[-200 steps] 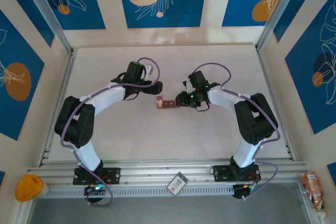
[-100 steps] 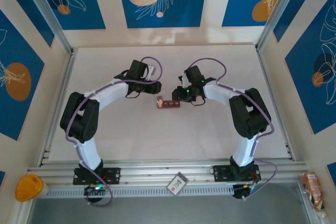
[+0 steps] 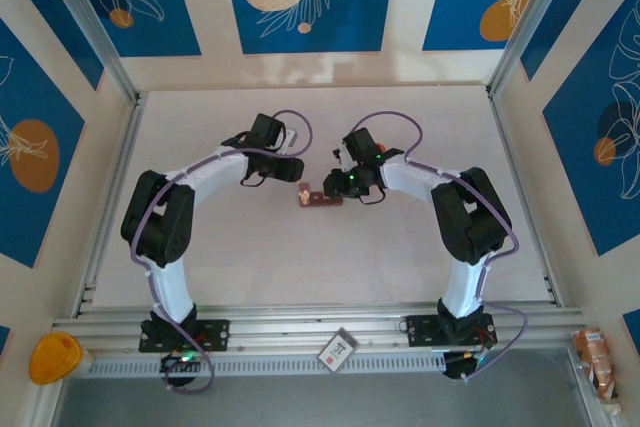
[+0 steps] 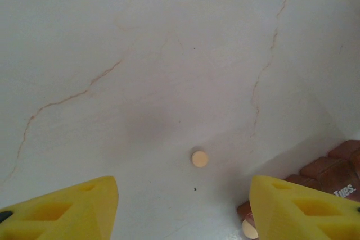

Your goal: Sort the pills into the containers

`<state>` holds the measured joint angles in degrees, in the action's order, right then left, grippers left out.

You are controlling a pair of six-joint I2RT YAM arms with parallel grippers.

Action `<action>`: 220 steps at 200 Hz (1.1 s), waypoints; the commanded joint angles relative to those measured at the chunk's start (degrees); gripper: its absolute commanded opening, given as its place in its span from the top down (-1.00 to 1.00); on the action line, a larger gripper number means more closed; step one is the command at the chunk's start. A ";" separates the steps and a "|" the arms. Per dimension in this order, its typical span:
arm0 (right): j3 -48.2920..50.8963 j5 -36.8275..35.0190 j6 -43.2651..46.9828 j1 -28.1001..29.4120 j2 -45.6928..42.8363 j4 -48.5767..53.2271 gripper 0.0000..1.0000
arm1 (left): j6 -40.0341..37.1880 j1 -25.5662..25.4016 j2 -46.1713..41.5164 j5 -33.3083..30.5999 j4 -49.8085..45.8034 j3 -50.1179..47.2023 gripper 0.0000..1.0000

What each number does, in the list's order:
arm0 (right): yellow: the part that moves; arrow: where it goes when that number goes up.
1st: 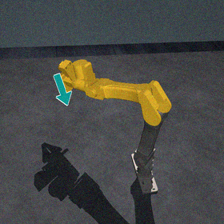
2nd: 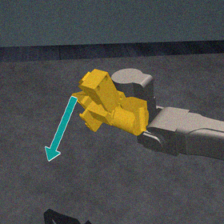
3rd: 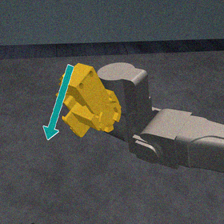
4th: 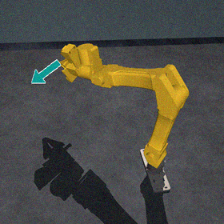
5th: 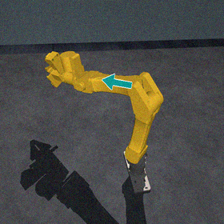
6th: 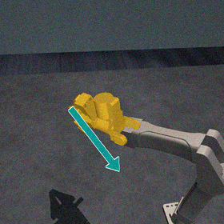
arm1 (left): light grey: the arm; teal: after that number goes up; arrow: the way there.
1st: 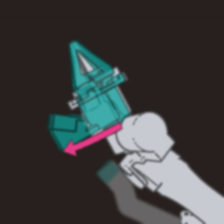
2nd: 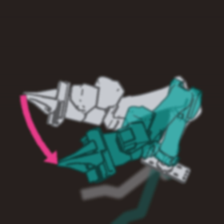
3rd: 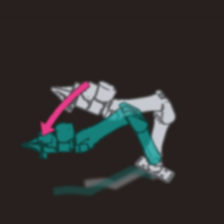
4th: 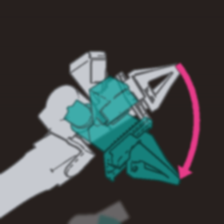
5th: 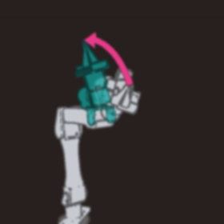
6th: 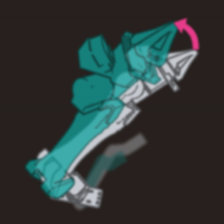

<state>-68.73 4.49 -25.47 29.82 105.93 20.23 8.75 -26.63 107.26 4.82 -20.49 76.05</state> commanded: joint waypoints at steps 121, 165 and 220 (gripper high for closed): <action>-3.52 -11.21 3.25 3.51 3.73 5.86 0.36 | -2.87 -1.82 0.71 2.93 -1.64 -0.33 -0.14; -2.74 -10.37 2.31 3.54 3.97 5.44 0.36 | -2.49 -2.45 -0.70 4.91 -1.66 -1.80 -0.09; -2.29 -9.46 1.25 3.50 4.11 5.06 0.36 | -1.73 -3.82 -3.05 6.22 -0.55 -4.67 -0.05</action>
<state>-72.27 -5.58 -23.07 33.23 108.66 24.29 6.96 -29.47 107.33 9.23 -21.41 72.64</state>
